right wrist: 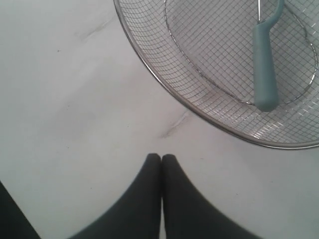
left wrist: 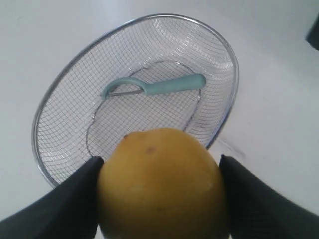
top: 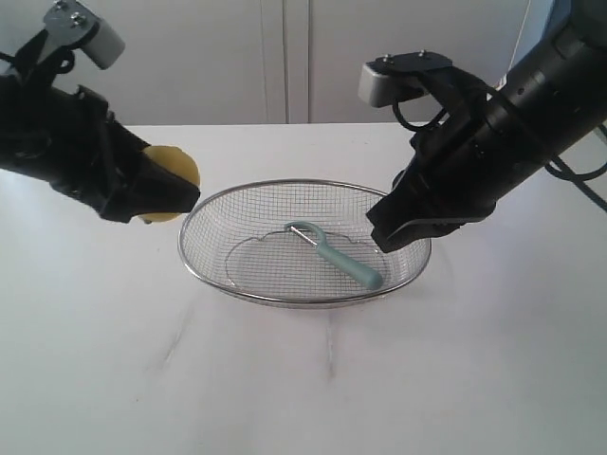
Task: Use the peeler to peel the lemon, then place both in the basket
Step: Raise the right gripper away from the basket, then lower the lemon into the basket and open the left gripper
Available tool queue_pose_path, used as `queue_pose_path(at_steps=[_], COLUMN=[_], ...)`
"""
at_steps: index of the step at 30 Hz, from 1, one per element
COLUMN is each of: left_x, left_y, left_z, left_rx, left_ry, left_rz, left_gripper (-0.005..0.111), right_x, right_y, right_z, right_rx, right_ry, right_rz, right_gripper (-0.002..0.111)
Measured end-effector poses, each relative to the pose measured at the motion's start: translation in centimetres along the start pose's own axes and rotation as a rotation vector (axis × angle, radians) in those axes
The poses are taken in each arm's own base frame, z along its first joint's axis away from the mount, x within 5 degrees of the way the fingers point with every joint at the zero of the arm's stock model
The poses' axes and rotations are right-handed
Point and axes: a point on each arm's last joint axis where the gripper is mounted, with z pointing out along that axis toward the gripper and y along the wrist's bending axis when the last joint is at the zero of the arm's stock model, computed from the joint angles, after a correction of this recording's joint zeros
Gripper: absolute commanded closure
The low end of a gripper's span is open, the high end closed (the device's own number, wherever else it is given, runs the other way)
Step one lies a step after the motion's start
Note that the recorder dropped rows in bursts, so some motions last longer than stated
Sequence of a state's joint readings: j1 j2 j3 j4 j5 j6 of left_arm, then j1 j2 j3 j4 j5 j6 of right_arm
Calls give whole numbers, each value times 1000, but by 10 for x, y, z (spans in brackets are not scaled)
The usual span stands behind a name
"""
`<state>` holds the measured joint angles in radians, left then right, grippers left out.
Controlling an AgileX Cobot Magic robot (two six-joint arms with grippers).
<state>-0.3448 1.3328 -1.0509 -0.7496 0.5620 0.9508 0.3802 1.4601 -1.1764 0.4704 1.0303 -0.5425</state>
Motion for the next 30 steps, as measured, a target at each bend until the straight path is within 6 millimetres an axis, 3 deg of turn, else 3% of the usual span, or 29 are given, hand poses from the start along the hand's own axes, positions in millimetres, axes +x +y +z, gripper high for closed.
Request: queue_pose_path(at_steps=[3, 8, 15, 21, 30], left_x=[-14, -27, -6, 17, 32], left_y=[17, 28, 53, 56, 58], left_z=[30, 73, 130, 158, 176], left_rx=[0, -3, -129, -75, -42], left_ry=[5, 8, 37, 106, 150], left_rz=[-8, 2, -54, -131, -180], left_gripper=[107, 107, 107, 107, 107], right_x=[0, 0, 0, -2, -2], right_y=[0, 0, 0, -1, -1], right_z=[0, 0, 0, 0, 0], right_rx=[0, -2, -2, 9, 12], right_ry=[0, -1, -1, -18, -24], right_rz=[0, 1, 3, 3, 3], right_gripper=[108, 108, 108, 108, 108])
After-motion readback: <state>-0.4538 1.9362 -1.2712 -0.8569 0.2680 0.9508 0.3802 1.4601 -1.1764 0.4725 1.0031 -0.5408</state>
